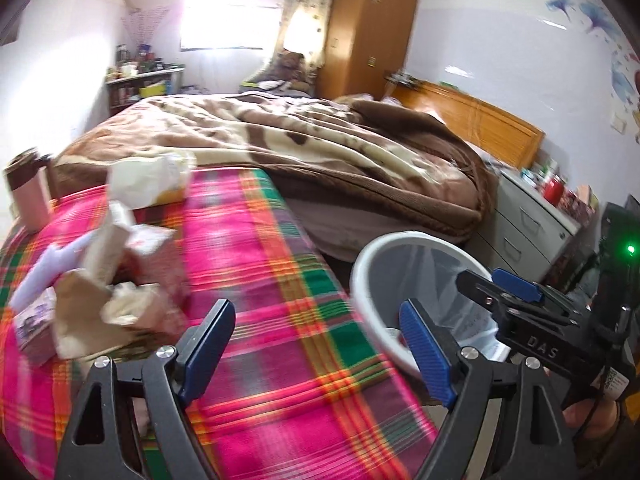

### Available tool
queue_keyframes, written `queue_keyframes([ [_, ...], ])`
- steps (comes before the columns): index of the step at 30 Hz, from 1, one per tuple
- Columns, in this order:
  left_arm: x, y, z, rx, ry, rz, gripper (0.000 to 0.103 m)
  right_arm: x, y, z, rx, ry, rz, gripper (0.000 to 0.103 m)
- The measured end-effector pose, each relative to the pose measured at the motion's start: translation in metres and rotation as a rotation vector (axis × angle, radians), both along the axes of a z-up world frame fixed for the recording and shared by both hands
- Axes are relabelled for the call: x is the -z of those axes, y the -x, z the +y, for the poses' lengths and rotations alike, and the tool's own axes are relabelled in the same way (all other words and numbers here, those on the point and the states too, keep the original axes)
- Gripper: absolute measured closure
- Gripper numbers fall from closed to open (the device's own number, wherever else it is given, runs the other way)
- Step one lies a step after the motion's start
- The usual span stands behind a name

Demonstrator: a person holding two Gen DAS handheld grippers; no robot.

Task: Collect trash
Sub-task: 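Open both tools to drop the bottle and cup into the wastebasket, then grasp the purple juice box with the left tool while the right tool grasps a paper cup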

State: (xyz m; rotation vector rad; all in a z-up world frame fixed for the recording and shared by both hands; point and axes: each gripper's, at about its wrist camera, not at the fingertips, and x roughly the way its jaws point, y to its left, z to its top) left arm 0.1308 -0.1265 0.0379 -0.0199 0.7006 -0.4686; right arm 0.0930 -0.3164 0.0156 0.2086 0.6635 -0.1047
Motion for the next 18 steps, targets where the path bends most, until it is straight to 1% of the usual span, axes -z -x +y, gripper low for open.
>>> queue_keyframes([
  [2,-0.002,0.0,0.017,-0.035,0.007,-0.008,0.017,-0.001,-0.003,0.013,-0.04,-0.005,-0.018,0.031],
  [9,0.002,-0.003,0.074,-0.156,0.006,-0.011,0.016,0.004,-0.014,0.048,-0.133,-0.053,-0.011,0.031],
  [13,0.006,-0.005,0.109,-0.221,0.033,-0.004,0.016,0.008,-0.021,0.074,-0.192,-0.052,-0.003,0.031],
  [18,0.014,-0.009,0.144,-0.287,0.012,0.0,0.016,0.011,-0.028,0.104,-0.261,-0.055,0.007,0.031],
])
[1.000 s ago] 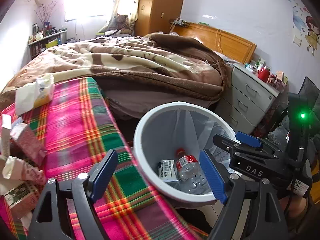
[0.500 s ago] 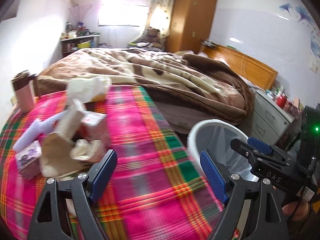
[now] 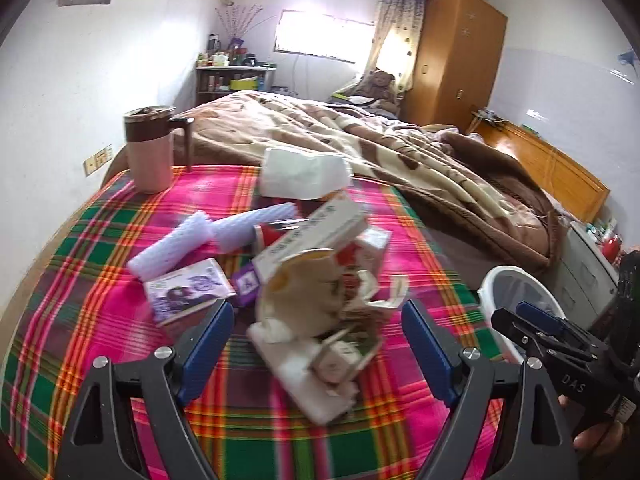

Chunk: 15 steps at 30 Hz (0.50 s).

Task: Collect trash
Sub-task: 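Grasp the purple juice box with the left tool while the right tool grasps a paper cup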

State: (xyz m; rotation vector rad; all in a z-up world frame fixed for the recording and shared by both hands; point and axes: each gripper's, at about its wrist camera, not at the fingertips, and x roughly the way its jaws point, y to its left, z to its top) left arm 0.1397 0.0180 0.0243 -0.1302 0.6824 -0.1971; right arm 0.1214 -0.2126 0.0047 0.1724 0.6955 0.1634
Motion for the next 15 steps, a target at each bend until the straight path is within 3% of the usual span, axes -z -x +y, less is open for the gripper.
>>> queue_keyframes([
  [15,0.024,-0.03,0.07,-0.086,-0.049,0.062,0.015,0.005,-0.017,0.066,-0.157,0.014,0.014,0.031],
])
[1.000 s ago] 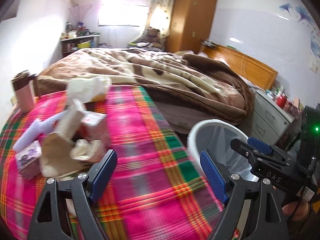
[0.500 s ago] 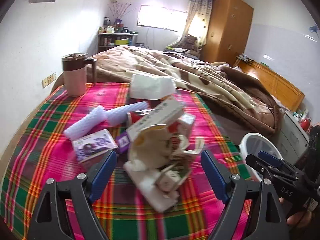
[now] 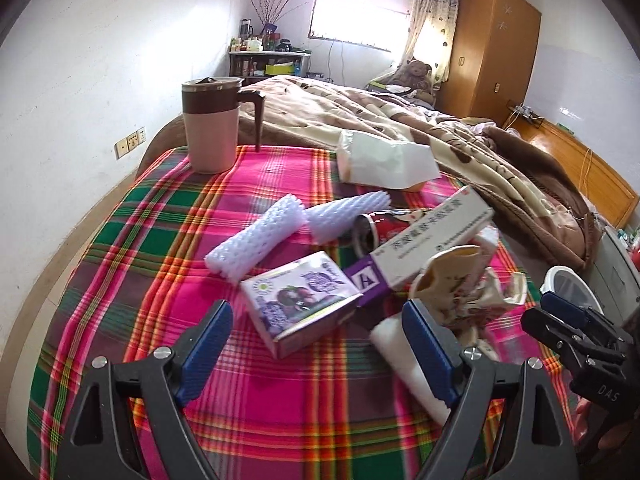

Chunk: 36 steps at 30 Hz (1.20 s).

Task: Collect trash
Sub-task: 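Grasp the purple juice box with the left tool while the right tool grasps a paper cup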

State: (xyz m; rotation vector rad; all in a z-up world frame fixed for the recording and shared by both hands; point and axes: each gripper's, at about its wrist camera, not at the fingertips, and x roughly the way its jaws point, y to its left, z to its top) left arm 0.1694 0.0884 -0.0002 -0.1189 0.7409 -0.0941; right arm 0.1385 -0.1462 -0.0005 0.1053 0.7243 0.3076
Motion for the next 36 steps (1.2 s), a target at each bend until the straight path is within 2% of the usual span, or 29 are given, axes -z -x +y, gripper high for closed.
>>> queue_keyframes([
  [4,0.01,-0.015,0.005,0.027,-0.03,0.031,0.012,0.003,-0.009,0.011,-0.016,0.022,0.013,0.03],
  [9,0.019,-0.028,0.005,0.083,-0.032,0.068,0.012,0.008,-0.017,0.021,-0.029,0.051,0.031,0.028],
  [19,0.033,-0.055,-0.007,0.131,-0.139,0.125,0.012,0.018,-0.037,0.026,0.027,0.076,0.087,0.028],
  [30,0.043,-0.067,0.001,0.127,-0.102,0.164,0.012,0.023,-0.046,0.022,0.059,0.045,0.108,0.028],
  [31,0.044,-0.068,0.002,0.131,-0.095,0.166,0.013,0.023,-0.046,0.022,0.059,0.044,0.105,0.029],
  [35,0.046,-0.068,0.004,0.14,-0.046,0.183,0.016,0.021,-0.044,0.022,0.053,0.028,0.093,0.048],
  [36,0.045,-0.067,0.004,0.142,-0.045,0.18,0.016,0.021,-0.044,0.022,0.053,0.03,0.09,0.05],
])
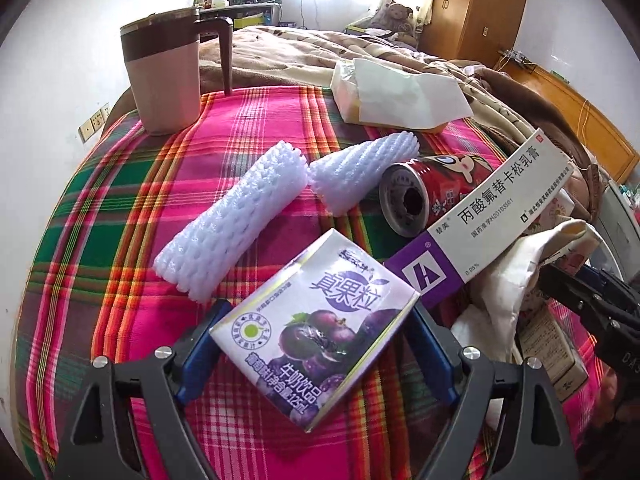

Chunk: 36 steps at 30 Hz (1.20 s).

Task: Collect trash
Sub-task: 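Grasp the purple juice box with the left tool while the right tool grasps a paper cup, then carry the juice box and paper cup over the wastebasket with both tools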

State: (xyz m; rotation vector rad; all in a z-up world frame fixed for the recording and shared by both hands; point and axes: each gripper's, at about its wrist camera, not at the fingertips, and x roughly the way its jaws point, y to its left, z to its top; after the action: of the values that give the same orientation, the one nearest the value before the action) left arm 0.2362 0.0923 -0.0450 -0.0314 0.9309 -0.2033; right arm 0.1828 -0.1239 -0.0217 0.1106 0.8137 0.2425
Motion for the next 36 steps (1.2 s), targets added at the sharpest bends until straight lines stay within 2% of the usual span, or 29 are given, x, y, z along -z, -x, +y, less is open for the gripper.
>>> queue_keyframes([
  [10,-0.008,0.013,0.002,-0.021,0.026,-0.025,0.017,-0.004,0.005,-0.006,0.018,-0.017,-0.021,0.051],
  [19,-0.027,0.038,0.004,-0.049,0.048,-0.069,0.017,-0.016,0.018,-0.013,0.026,-0.034,-0.069,0.052],
  [36,-0.071,0.085,-0.041,0.014,0.077,-0.169,0.016,-0.045,0.051,-0.041,0.037,-0.075,-0.142,0.052],
])
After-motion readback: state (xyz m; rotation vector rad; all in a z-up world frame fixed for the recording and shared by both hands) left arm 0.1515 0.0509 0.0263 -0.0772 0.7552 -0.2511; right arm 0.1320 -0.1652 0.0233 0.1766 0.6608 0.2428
